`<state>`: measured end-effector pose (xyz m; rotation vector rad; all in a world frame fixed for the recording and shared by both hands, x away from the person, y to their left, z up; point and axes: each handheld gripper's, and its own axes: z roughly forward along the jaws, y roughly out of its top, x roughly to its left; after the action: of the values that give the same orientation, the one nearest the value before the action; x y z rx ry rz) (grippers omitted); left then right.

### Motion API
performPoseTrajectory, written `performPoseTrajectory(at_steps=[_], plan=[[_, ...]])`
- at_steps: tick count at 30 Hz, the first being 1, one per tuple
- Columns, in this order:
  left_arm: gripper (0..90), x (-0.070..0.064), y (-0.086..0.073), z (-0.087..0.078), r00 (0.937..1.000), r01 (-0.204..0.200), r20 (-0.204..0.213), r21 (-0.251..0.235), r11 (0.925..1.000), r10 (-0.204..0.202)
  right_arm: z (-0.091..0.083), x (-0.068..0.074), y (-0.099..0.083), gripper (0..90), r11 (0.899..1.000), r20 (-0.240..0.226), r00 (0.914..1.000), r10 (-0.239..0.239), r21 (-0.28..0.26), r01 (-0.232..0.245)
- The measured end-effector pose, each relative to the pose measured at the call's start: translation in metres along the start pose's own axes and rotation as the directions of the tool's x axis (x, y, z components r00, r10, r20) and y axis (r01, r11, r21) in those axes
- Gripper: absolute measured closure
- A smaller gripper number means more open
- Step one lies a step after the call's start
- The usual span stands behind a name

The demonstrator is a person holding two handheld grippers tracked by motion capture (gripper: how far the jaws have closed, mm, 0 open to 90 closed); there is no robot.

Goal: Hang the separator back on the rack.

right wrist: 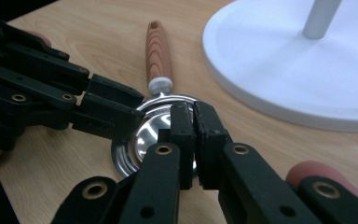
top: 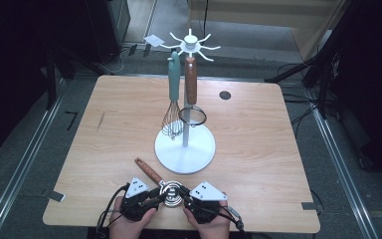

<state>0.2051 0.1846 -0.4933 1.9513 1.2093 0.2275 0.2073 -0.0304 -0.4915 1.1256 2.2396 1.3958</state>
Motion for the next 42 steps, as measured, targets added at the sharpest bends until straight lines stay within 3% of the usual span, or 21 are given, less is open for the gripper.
performPoseTrajectory(at_steps=[4,9,15,22,34,42], plan=[[64.6,-0.005,0.0,0.002,0.9996,-0.012,0.026,-0.007,0.9999,0.012,0.008,0.002,-0.003,90.0,0.999,0.0,1.0,-0.007,0.05,0.007],[63.5,0.002,0.002,-0.005,0.9988,-0.019,0.044,-0.036,0.9992,0.021,0.01,-0.001,-0.006,90.0,0.995,0.024,0.9997,-0.009,0.099,0.007],[67.9,0.019,0.004,-0.019,0.9987,-0.027,0.042,-0.057,0.998,0.029,0.007,-0.01,-0.007,89.6,0.994,0.046,0.9989,-0.009,0.113,0.004],[74.7,0.04,0.005,-0.027,0.9996,0.004,0.028,-0.062,0.9981,-0.002,0.0,-0.022,-0.009,89.7,0.992,0.065,0.9978,0.01,0.121,-0.017],[77.9,0.05,0.005,-0.031,0.9994,0.017,0.032,-0.064,0.9978,-0.015,-0.014,-0.044,-0.011,90.0,0.99,0.113,0.9932,0.029,0.134,-0.044],[77.5,0.06,0.005,-0.033,0.9991,0.037,0.025,-0.072,0.9967,-0.035,-0.025,-0.062,-0.012,89.9,0.988,0.161,0.987,0.003,0.153,-0.028]])
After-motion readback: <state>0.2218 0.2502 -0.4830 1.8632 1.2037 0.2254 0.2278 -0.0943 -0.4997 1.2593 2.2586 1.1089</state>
